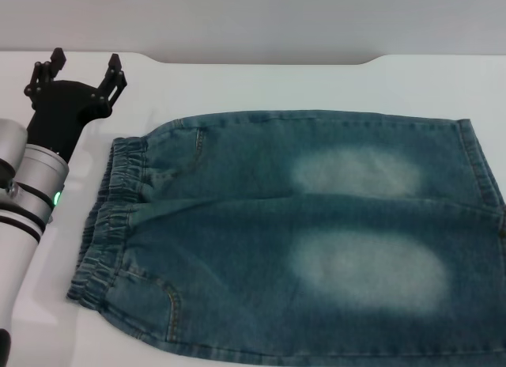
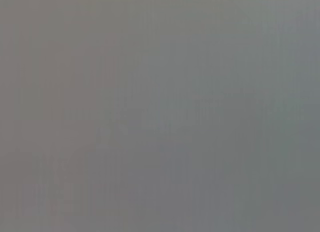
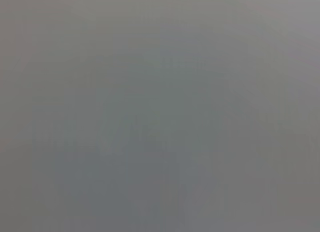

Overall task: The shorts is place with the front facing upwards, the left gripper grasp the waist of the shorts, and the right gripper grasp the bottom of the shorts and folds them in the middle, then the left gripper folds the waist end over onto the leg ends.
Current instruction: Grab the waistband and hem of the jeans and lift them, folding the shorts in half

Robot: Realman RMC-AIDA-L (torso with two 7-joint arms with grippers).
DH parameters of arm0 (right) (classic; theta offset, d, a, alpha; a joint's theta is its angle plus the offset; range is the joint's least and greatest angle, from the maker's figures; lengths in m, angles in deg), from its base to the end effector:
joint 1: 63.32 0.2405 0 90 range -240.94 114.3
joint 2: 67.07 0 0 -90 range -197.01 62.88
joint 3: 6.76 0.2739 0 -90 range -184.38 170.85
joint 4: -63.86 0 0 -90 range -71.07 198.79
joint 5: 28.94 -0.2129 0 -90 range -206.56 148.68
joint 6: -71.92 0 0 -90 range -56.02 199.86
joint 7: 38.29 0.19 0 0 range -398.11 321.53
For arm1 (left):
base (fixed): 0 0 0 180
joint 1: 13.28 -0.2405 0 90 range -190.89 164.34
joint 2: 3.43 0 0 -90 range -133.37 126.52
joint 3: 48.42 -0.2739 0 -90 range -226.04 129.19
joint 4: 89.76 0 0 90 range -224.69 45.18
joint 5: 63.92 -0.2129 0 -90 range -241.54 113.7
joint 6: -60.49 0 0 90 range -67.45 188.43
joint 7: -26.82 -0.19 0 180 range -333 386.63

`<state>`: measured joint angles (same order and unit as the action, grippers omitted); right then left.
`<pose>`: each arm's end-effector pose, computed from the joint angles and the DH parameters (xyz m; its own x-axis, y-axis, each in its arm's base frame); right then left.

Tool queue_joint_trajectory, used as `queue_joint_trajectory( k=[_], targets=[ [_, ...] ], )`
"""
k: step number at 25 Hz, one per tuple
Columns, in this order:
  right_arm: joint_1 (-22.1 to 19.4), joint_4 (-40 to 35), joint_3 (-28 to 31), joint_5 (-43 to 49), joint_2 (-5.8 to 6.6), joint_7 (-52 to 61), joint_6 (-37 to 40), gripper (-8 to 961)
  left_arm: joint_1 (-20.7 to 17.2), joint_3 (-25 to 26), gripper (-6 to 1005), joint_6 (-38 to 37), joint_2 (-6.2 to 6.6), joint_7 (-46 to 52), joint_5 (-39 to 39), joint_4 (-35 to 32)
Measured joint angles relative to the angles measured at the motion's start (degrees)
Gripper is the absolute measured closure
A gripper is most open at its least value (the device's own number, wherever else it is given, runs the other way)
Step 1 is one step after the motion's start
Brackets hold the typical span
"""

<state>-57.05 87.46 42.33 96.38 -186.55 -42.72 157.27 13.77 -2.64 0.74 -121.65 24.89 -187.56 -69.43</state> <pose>0.3489 0.2859 0.0167 0.6999 0.2889 -0.6532 -0.7043 0.1272 -0.6984 -0.2959 0.4130 -0.0429 0.7176 -0.0626 0.6936 0.6784 -0.1621 -0.7166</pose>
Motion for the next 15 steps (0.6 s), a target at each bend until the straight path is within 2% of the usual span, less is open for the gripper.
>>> queue_joint_trajectory(
  k=[8, 15],
  targets=[
    [-0.3, -0.3, -0.3, -0.2, -0.13, 0.4, 0.7, 175, 0.7, 0.1, 160, 0.0, 0.08, -0.1, 0.0, -0.7],
    [-0.4, -0.1, -0.7, -0.2, 0.16, 1.6, 0.5, 176, -1.1, -0.1, 161, -0.3, 0.00, 0.1, 0.0, 0.2]
  ],
)
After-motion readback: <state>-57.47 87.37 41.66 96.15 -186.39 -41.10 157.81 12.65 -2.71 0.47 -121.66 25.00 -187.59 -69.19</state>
